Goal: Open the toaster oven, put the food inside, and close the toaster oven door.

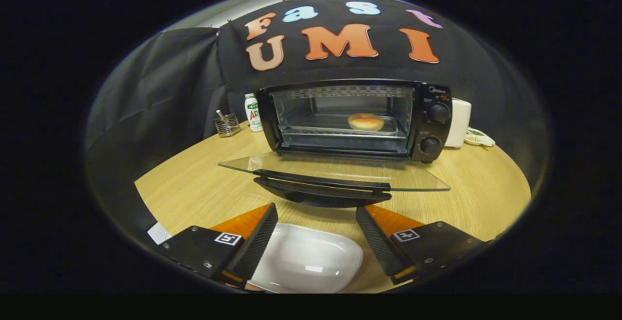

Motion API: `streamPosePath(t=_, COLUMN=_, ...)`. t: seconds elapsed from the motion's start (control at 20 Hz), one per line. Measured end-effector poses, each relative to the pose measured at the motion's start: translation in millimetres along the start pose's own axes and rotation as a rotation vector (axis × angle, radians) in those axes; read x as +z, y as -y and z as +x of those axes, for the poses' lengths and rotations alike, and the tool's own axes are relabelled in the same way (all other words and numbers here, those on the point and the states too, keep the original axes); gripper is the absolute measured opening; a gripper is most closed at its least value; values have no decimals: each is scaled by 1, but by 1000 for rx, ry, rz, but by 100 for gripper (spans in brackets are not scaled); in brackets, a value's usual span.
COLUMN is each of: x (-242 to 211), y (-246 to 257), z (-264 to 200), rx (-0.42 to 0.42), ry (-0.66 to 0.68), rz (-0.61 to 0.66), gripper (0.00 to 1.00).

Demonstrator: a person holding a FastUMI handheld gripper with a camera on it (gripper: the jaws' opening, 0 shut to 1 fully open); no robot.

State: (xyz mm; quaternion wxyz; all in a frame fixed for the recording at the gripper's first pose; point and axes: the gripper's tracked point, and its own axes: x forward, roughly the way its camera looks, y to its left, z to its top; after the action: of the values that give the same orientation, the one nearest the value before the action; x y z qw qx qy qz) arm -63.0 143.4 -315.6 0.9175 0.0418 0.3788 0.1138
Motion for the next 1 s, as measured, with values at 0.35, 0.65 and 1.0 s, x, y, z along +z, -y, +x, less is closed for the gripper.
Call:
streamPosePath(t=0.35, x=37, y=12, z=14, rx=-63, ry=62, rz=-39, gripper=97)
streamPosePath(t=0.65, x=70, y=20, z=30, rx=-95, ry=109, rz=-19, gripper=96)
streamPosePath(t=1.0, x=108, y=39, z=46, rx=-168, ry=178, rz=-12, gripper=97)
